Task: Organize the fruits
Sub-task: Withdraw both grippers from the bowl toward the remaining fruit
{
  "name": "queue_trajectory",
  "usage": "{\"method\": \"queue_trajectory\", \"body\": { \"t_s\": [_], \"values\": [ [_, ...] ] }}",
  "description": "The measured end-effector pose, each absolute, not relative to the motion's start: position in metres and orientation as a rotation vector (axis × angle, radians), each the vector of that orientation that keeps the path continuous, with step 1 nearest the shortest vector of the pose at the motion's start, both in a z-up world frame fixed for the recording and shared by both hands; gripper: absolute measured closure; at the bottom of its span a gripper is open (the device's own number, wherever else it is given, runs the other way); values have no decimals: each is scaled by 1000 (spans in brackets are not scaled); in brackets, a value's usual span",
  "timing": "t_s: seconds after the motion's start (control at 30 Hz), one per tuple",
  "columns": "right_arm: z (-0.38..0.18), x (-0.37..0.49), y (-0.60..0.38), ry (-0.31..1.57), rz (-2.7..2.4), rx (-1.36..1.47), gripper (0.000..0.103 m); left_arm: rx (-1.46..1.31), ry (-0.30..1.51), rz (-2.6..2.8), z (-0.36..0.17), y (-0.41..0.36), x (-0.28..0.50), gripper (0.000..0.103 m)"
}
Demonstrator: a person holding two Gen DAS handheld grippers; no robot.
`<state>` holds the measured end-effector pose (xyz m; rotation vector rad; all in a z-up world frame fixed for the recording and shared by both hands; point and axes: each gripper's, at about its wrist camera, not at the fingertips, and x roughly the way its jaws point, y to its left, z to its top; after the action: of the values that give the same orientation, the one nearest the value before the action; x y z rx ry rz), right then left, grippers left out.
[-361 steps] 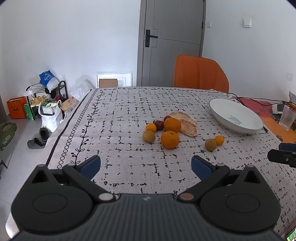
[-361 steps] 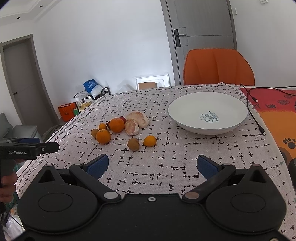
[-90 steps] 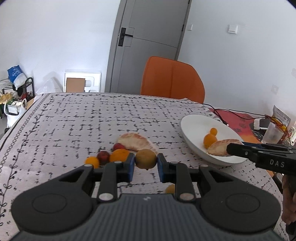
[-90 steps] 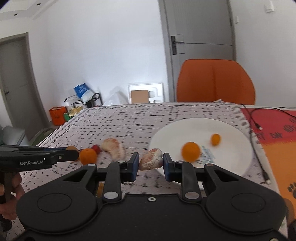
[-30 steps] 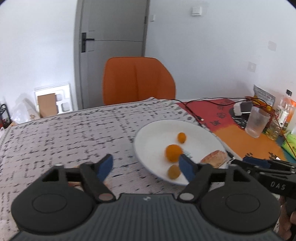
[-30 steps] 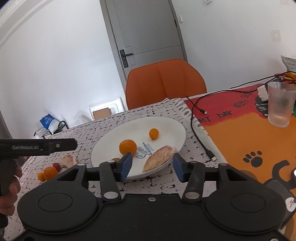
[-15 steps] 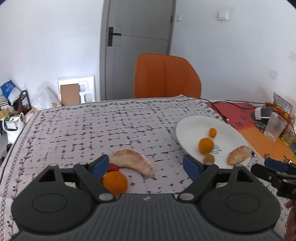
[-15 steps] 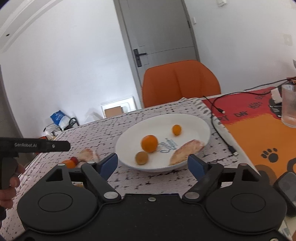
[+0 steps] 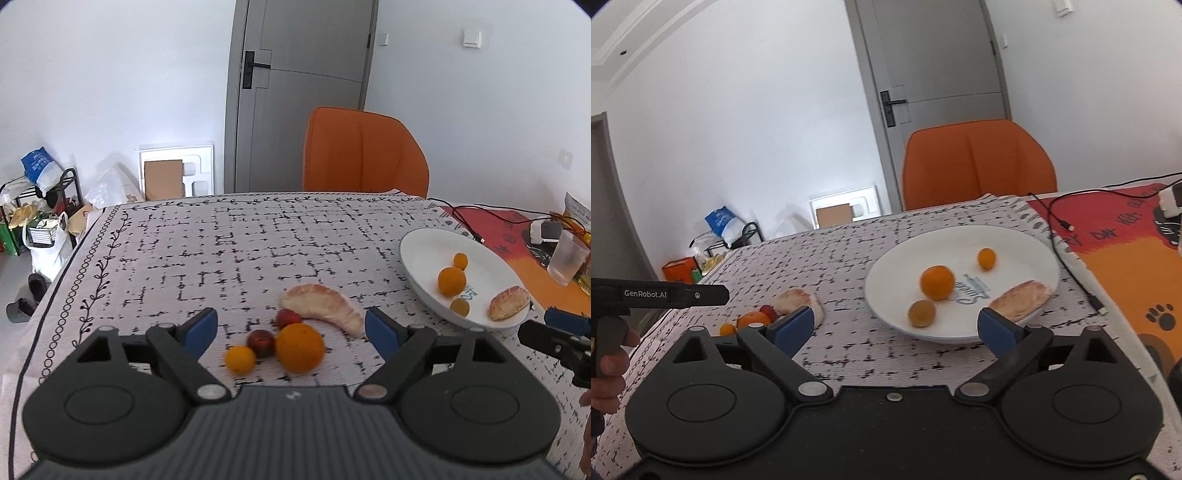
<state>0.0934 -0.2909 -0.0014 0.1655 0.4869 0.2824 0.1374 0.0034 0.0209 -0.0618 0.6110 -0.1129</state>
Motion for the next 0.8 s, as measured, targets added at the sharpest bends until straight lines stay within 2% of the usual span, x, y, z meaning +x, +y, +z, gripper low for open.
{"method": "queue_trajectory", "body": {
  "t_s": [0.33, 0.6, 0.8],
  "values": [
    [-8, 98, -259, 531, 325, 150, 6, -122, 623, -54, 4, 41, 139, 20],
    [-18, 106, -237, 573, 368, 126, 6, -169, 648, -56, -11, 56, 144, 34],
    [-23, 110, -223, 605, 390, 112, 7, -169, 660, -69, -22, 63, 150, 37]
  ]
}}
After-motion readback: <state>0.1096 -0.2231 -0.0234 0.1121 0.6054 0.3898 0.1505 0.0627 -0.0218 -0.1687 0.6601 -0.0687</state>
